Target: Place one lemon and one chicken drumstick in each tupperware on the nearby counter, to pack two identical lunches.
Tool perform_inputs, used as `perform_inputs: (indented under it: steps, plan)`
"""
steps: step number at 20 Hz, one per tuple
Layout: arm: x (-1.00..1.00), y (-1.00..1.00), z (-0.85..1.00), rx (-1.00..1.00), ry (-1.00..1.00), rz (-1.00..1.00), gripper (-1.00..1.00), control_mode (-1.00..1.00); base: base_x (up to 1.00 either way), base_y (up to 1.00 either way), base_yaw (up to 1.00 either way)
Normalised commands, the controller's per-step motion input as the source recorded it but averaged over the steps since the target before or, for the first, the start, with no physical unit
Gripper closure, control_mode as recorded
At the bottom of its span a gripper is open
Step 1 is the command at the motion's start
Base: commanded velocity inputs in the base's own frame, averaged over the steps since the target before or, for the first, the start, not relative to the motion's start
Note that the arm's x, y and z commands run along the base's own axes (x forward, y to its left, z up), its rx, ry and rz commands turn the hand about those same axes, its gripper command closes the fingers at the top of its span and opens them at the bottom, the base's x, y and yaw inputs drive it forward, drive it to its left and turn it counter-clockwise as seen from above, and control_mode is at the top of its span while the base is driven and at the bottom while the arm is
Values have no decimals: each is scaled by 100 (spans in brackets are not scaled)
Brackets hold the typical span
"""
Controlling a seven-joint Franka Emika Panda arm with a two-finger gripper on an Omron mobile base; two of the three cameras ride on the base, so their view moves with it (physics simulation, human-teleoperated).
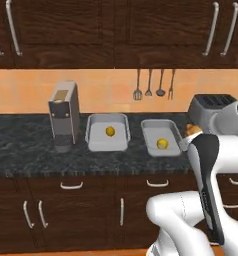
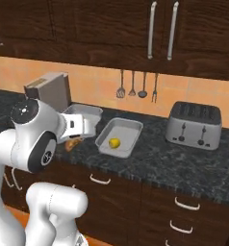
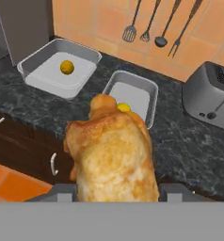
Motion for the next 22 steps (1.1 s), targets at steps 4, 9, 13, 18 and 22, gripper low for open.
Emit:
perform_inputs:
  steps: [4,9,13,18,22]
  plan:
    - [0,0,0,0,0,0,100,100,92,0,-30]
    - [0,0,0,0,0,0,100,100,69,-1,-25]
    - [38,2,-48,0,3,-3,100,-100,33,20,-4]
    - [100,17,-100,0,9,0,100,-100,0,0,0]
    - [100,0,-95,0,6,0,100,-100,0,0,0]
